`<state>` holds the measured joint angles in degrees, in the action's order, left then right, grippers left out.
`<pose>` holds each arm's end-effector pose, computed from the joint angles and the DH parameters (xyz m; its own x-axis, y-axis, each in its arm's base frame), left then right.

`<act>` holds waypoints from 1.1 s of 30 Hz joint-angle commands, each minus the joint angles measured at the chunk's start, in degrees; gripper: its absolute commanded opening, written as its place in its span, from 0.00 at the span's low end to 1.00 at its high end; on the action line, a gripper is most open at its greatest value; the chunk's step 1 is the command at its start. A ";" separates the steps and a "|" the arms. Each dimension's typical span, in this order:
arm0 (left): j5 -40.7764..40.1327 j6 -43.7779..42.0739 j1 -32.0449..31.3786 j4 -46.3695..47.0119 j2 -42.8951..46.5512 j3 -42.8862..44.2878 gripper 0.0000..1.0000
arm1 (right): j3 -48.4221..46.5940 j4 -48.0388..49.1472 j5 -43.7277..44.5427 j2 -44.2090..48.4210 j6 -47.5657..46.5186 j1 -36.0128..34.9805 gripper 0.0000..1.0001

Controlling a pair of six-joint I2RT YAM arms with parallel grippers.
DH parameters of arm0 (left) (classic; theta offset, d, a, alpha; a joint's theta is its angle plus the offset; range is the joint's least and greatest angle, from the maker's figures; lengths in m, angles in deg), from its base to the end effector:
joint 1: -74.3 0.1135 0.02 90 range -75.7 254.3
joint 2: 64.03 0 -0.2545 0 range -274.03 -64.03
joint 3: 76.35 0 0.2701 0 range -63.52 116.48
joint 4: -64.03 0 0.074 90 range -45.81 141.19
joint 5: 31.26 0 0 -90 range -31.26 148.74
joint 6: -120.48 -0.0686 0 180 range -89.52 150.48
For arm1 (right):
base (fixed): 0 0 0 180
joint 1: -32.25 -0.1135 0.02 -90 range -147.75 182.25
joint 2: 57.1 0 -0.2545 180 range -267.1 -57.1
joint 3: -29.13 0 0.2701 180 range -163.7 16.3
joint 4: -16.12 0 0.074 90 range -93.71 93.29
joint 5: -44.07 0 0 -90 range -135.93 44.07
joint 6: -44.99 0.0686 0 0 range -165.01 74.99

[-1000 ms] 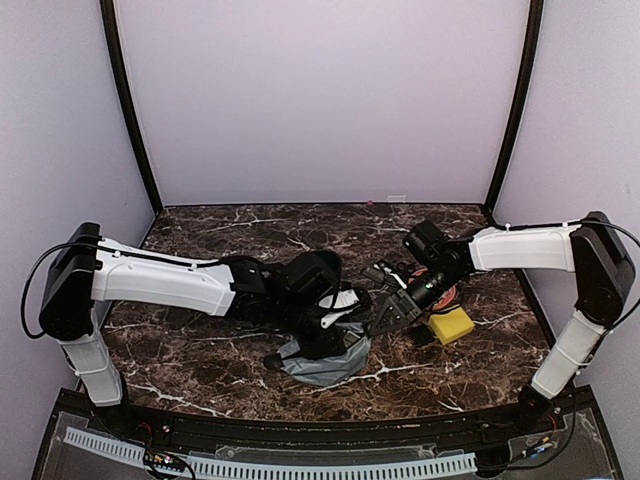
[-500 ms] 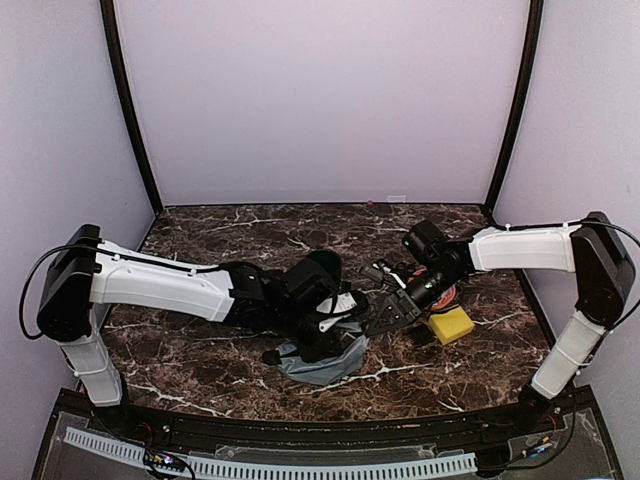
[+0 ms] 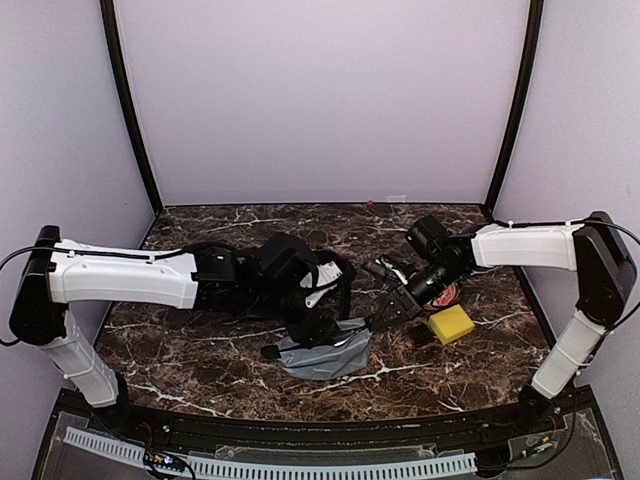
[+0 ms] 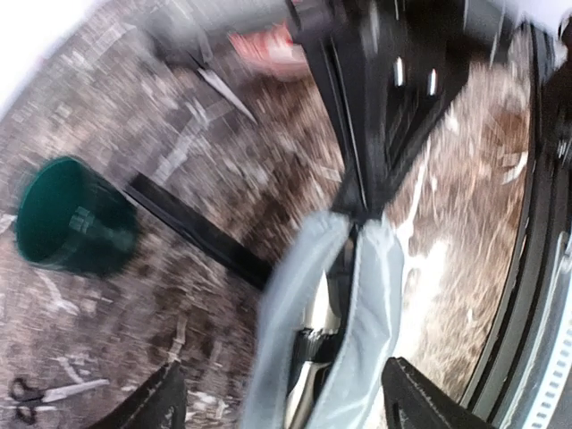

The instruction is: Sort the hair-cutting tools

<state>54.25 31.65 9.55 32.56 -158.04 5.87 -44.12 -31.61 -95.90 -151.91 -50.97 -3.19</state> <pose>0.1780 -0.3648 0.2146 -0.3102 0.6100 -0.7292 0.8712 0.4894 0.0388 0.2419 0.2366 0.1574 -0.6963 -0.5776 -0.4261 -0.6695 0.3087 0.6756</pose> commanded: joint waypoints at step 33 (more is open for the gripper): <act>13.29 54.94 6.85 27.47 20.02 -37.07 0.54 | 3.45 1.38 11.83 10.53 -6.35 0.46 0.00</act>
<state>62.65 84.70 15.70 50.15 -136.08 -30.37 -41.17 -31.98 -84.82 -143.73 -56.52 -3.13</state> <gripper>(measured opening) 0.605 0.009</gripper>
